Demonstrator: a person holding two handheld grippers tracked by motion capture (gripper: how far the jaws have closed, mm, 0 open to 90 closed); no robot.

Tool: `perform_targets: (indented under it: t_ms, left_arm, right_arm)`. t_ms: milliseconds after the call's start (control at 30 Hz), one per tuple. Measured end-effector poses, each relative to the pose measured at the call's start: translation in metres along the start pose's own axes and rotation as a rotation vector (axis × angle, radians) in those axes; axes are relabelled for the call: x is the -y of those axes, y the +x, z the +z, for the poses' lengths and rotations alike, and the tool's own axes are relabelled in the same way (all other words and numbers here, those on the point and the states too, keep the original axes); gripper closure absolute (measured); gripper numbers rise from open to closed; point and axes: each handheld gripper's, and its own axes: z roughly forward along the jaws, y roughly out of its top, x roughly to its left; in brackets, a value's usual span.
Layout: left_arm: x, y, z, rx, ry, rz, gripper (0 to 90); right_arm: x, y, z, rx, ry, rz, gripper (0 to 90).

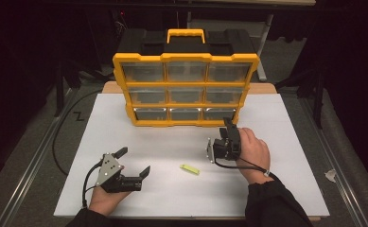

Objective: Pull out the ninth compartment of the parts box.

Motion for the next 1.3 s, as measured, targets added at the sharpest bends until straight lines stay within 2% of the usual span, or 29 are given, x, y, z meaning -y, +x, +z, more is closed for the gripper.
perform_targets:
  t_ms: [200, 233, 300, 333, 367, 400, 600, 700, 767, 800, 900, 967, 1167, 1267, 1300]
  left_arm:
    - [0.000, 0.000, 0.000, 0.002, -0.002, -0.001, 0.2]
    - [0.000, 0.000, 0.000, 0.002, -0.002, -0.001, 0.2]
    - [0.000, 0.000, 0.000, 0.004, -0.001, -0.001, 0.2]
    - [0.000, 0.000, 0.000, 0.005, -0.001, 0.000, 0.2]
    - [0.000, 0.000, 0.000, 0.007, 0.000, 0.000, 0.2]
    - [0.000, 0.000, 0.000, 0.009, -0.002, 0.001, 0.2]
    - [0.000, 0.000, 0.000, 0.011, 0.000, -0.002, 0.2]
    - [0.000, -0.001, 0.000, 0.012, -0.001, -0.001, 0.2]
    - [0.000, -0.001, 0.000, 0.011, -0.002, -0.001, 0.2]
    - [0.000, -0.001, 0.000, 0.011, -0.001, -0.001, 0.2]
    - [0.000, -0.001, 0.000, 0.012, 0.000, -0.002, 0.2]
    - [0.000, -0.001, 0.000, 0.013, 0.001, -0.002, 0.2]
    - [0.000, 0.000, 0.000, 0.014, 0.004, -0.002, 0.2]
    - [0.000, 0.000, 0.000, 0.015, 0.004, -0.002, 0.2]
    - [0.000, 0.000, 0.000, 0.015, 0.005, -0.002, 0.2]
  right_arm:
    - [-0.005, -0.006, 0.012, 0.014, 0.009, -0.003, 49.1]
    - [-0.005, -0.006, 0.014, 0.006, 0.015, 0.012, 49.6]
    - [-0.006, -0.007, 0.019, 0.009, 0.013, -0.008, 50.4]
    - [-0.005, -0.006, 0.022, 0.010, 0.016, 0.003, 50.4]
    - [-0.006, -0.007, 0.024, 0.012, 0.017, -0.014, 50.7]
    - [-0.005, -0.005, 0.026, 0.009, 0.021, -0.004, 50.8]
    - [-0.006, -0.001, 0.040, -0.009, 0.036, -0.013, 53.8]
    - [-0.007, 0.001, 0.045, 0.003, 0.029, -0.026, 56.3]
    - [-0.009, 0.001, 0.047, -0.012, 0.042, -0.019, 58.0]
    - [-0.009, 0.000, 0.048, -0.002, 0.035, -0.032, 59.1]
    - [-0.010, 0.000, 0.050, 0.011, 0.027, -0.026, 62.3]
    - [-0.011, -0.001, 0.051, -0.011, 0.045, -0.028, 62.8]
    - [-0.009, 0.002, 0.057, 0.020, 0.037, -0.039, 67.4]
    - [-0.009, 0.002, 0.057, 0.012, 0.056, -0.044, 69.6]
    - [-0.008, 0.002, 0.059, 0.023, 0.047, -0.048, 70.2]
